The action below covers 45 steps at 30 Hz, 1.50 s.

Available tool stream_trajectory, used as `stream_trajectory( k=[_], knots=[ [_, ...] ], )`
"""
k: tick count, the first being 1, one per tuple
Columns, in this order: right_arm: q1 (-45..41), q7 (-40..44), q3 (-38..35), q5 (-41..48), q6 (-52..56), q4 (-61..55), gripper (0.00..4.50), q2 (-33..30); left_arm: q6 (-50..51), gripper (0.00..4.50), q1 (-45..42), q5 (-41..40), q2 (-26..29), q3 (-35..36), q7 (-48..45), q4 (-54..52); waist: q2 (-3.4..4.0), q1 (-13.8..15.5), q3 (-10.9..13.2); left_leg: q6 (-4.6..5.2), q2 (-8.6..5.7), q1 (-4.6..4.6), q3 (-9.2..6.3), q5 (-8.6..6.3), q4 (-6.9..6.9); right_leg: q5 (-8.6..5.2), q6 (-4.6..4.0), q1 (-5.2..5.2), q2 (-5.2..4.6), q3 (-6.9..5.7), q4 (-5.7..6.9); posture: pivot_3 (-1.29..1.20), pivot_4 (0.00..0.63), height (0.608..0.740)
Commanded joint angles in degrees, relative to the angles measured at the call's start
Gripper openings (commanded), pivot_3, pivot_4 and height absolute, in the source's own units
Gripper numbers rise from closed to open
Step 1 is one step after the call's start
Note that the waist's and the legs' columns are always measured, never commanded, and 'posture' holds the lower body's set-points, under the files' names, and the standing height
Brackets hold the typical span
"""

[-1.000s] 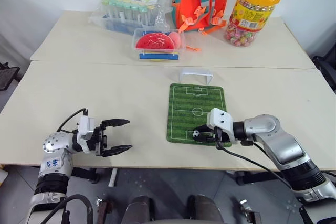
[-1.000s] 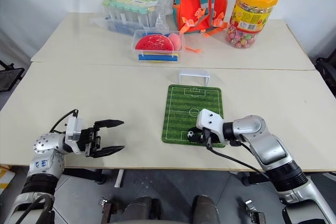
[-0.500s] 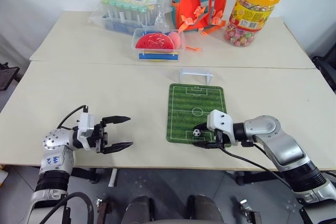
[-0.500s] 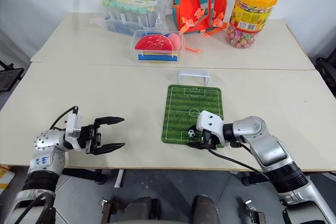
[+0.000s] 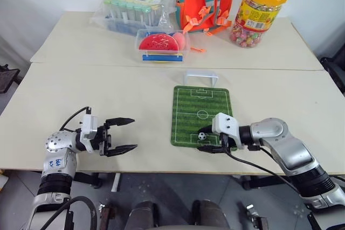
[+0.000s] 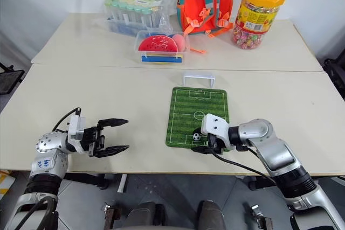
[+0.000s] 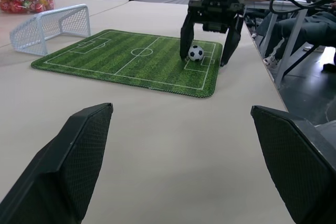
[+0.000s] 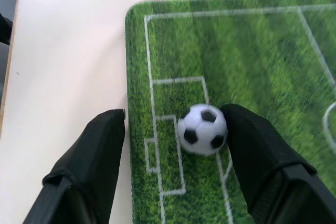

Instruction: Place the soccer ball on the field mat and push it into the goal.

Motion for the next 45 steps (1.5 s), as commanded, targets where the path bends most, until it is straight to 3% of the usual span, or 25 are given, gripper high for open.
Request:
stream_trajectory(
  k=[1,5,8,16,24,30,34,40,43,45],
  knots=[
    [-3.4,-1.2,-3.6,1.0,2.5,-5.0,3.09,-1.6,-0.2,4.5,-1.0,-0.6,0.3,0.4,-1.3,0.5,0.01,0.0,0.0,0.0,0.01,0.0,0.01,0.0,0.0,0.0,0.0,-0.01,0.0,0.01,0.0,0.0,0.15,0.74],
    [-4.3,-3.0,-5.1,1.4,6.4,-8.9,3.09,-2.4,-0.1,4.5,-1.6,-0.8,0.6,0.4,-2.4,1.1,0.01,0.1,0.0,0.0,0.02,0.0,-0.01,0.0,0.0,0.0,0.0,-0.01,0.0,0.0,0.0,0.0,0.15,0.74],
    [0.0,-2.0,-5.7,3.1,6.5,-14.8,2.54,-3.6,0.1,4.5,-1.6,-1.4,0.8,0.6,-3.3,1.1,0.0,0.3,0.0,0.0,0.0,-0.03,-0.06,0.0,-0.02,0.0,0.0,-0.01,0.0,-0.03,0.0,0.0,0.15,0.74],
    [6.0,-2.3,-3.3,3.8,7.2,-18.5,0.04,-3.2,-1.9,4.5,0.0,-2.1,3.9,2.7,-3.9,0.9,-0.03,-0.3,0.0,-0.02,-0.04,-0.01,0.02,-0.01,-0.04,0.0,0.0,0.0,0.01,-0.03,-0.06,0.0,0.15,0.74],
    [5.5,-1.9,0.4,2.0,3.2,-11.6,0.04,-0.7,-0.8,4.5,2.6,-3.6,7.4,5.2,-2.8,-1.7,-0.05,-0.6,0.1,-0.03,0.04,0.0,0.0,0.0,-0.04,0.0,0.0,0.0,0.0,-0.02,-0.05,0.0,0.15,0.74],
    [1.2,-0.8,1.4,-1.3,-3.0,-0.3,0.04,0.2,-0.9,4.5,2.1,-3.2,7.2,4.9,-1.7,-2.0,-0.03,-0.6,0.1,-0.03,0.04,0.01,0.0,0.0,-0.04,0.0,0.0,0.0,-0.02,-0.02,-0.02,0.0,0.15,0.74],
    [-10.2,-2.5,-1.1,-5.3,-11.2,14.7,0.04,0.2,-1.1,4.5,-0.2,-2.4,5.6,3.6,-1.4,-0.8,0.09,-1.1,0.2,-0.02,0.01,0.01,0.03,0.01,-0.02,0.0,0.0,0.0,-0.02,-0.01,-0.01,0.0,0.15,0.74],
    [-23.6,-8.2,-6.7,-6.9,-17.5,27.1,0.04,1.1,-1.8,4.5,-4.0,-0.9,3.7,2.0,-0.8,2.1,0.23,-1.5,0.3,-0.08,0.01,0.0,0.0,0.04,-0.12,-0.01,-0.01,-0.09,0.05,-0.1,0.06,0.0,0.15,0.74],
    [-25.5,-9.7,-8.8,-6.7,-17.1,28.2,0.04,0.6,-2.0,4.5,-5.4,-0.2,2.9,1.7,-0.2,3.6,0.29,-1.5,0.3,-0.08,-0.01,-0.02,0.01,0.03,-0.13,-0.01,-0.01,-0.11,0.04,-0.1,0.06,0.0,0.15,0.74],
    [-22.5,-9.4,-11.0,-6.1,-16.4,25.0,0.04,-1.6,-1.0,4.5,-6.9,0.4,2.2,1.6,1.8,4.8,0.28,-1.2,0.3,-0.08,-0.01,-0.02,-0.07,0.03,-0.13,-0.01,-0.01,-0.09,0.05,-0.14,0.09,0.0,0.15,0.74]
  ],
)
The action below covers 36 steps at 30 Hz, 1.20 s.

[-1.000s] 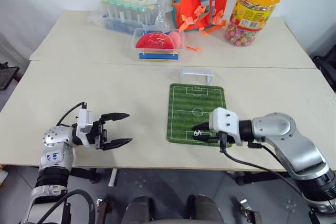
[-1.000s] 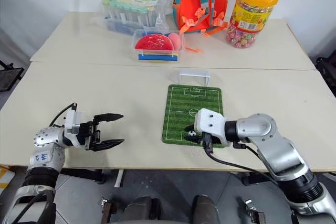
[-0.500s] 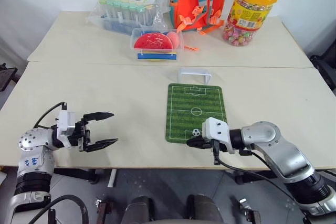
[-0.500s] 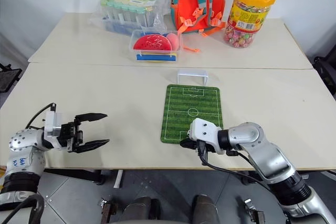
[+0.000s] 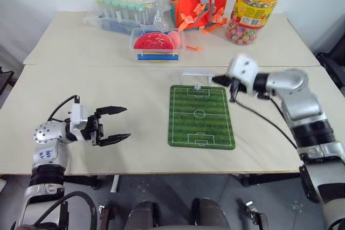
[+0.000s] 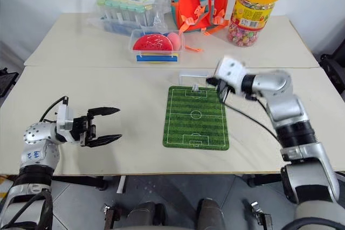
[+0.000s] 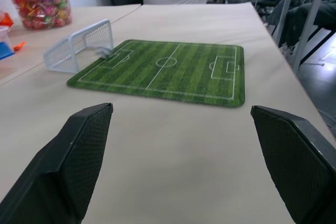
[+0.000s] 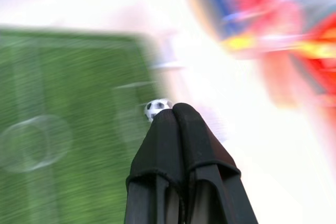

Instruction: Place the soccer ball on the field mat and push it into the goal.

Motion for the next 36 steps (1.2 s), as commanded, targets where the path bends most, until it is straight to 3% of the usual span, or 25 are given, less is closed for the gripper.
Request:
stream_trajectory(
  k=[1,4,7,13,18,27,36],
  knots=[
    [4.8,-0.1,-4.7,1.5,0.6,-5.4,0.04,-3.4,0.8,4.5,-2.1,0.8,-0.5,0.6,2.7,1.9,-0.01,0.2,0.0,0.0,0.0,-0.02,-0.09,0.0,0.0,0.0,0.0,0.03,0.0,-0.05,0.02,0.0,0.15,0.74],
    [11.4,-0.3,-9.1,4.8,6.2,-11.7,0.04,-5.3,3.4,4.5,-3.5,0.8,-1.0,1.9,7.8,2.4,-0.06,0.5,0.0,0.03,0.0,-0.1,-0.13,-0.02,0.0,0.0,0.0,0.04,-0.07,-0.08,0.03,0.0,0.15,0.74],
    [20.5,2.5,-13.9,9.6,10.3,-18.9,0.6,-8.1,5.5,4.5,-3.8,2.9,-0.2,1.2,11.4,2.4,-0.07,0.5,0.0,0.06,-0.07,-0.12,-0.17,-0.03,0.01,0.01,0.01,0.03,-0.11,-0.1,-0.01,0.0,0.15,0.74],
    [37.7,8.9,-24.0,17.1,9.0,-24.4,2.61,-11.4,5.6,4.5,-5.1,5.5,0.1,1.0,15.8,3.7,-0.12,0.5,0.1,0.06,-0.12,-0.06,-0.07,-0.03,0.02,0.01,0.01,0.09,-0.09,-0.11,-0.11,0.0,0.15,0.74],
    [48.6,14.8,-32.0,22.1,5.1,-22.5,4.36,-11.5,8.3,4.5,-6.2,4.6,1.2,1.6,15.0,4.3,-0.13,0.6,0.1,0.06,-0.12,0.0,0.06,-0.03,0.03,0.01,0.02,0.15,-0.09,-0.03,-0.19,0.0,0.15,0.74],
    [55.5,19.3,-37.9,23.8,-1.4,-11.3,4.49,-10.7,10.0,4.5,-5.0,4.1,5.6,3.4,10.1,7.2,-0.16,0.3,0.1,0.06,-0.08,0.09,0.14,-0.02,0.05,0.01,0.02,0.16,-0.06,0.08,-0.18,0.0,0.15,0.74],
    [55.2,19.5,-37.4,24.9,-3.0,-8.7,4.49,-10.5,9.6,4.5,-4.8,4.4,4.7,3.8,10.0,7.4,-0.16,0.5,0.1,0.06,0.0,0.12,0.15,-0.02,0.06,0.01,0.02,0.16,-0.07,0.14,-0.14,0.0,0.15,0.74]
  ],
)
